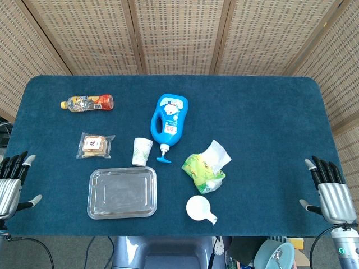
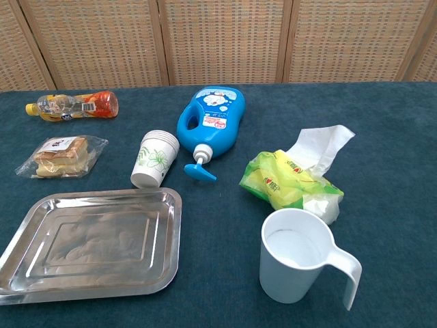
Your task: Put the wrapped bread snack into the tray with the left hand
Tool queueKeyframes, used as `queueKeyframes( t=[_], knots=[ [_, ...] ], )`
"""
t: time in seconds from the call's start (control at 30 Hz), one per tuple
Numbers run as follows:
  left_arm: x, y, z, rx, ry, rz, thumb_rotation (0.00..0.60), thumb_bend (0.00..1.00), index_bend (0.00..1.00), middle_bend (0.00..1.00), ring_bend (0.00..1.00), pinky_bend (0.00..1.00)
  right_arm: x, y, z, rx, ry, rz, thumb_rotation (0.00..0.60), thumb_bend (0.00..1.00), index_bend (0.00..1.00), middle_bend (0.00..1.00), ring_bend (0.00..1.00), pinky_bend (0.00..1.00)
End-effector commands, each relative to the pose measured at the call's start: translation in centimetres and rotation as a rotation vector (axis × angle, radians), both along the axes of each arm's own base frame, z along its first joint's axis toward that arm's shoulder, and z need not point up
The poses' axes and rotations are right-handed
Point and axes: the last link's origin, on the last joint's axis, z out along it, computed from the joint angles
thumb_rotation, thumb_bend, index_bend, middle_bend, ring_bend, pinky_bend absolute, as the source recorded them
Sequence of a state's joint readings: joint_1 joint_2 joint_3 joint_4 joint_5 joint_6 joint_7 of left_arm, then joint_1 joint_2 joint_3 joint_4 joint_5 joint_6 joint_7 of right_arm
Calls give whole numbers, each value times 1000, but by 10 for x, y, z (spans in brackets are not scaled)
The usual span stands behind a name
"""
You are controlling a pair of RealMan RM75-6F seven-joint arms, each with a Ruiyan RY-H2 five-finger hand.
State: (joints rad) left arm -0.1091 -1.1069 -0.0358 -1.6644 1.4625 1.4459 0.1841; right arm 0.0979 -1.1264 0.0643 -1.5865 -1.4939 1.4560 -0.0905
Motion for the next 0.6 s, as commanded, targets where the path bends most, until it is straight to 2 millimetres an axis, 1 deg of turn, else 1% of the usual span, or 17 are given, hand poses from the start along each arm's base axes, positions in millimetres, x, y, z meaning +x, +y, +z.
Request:
queueKeyframes(
  t=[0.03, 0.17, 0.3, 0.6],
  knots=[
    [6, 7, -2, -10, 15, -7, 600, 155, 0, 0, 0, 0, -4, -2, 1, -3, 2, -11, 600, 130, 0, 0, 0, 0],
    [12, 16, -9, -24, 8, -1, 600, 155, 0, 0, 0, 0, -13, -5, 4, -5, -8, -34, 600, 130, 0, 0, 0, 0],
    [15, 18, -13, -31, 8, 3, 600, 155, 0, 0, 0, 0, -16, -6, 6, -4, -5, -35, 600, 130, 0, 0, 0, 0],
    [22, 20, -8, -37, 23, -6, 600, 155, 0, 0, 0, 0, -15, -5, 9, -8, -2, -25, 600, 131, 0, 0, 0, 0]
  ],
)
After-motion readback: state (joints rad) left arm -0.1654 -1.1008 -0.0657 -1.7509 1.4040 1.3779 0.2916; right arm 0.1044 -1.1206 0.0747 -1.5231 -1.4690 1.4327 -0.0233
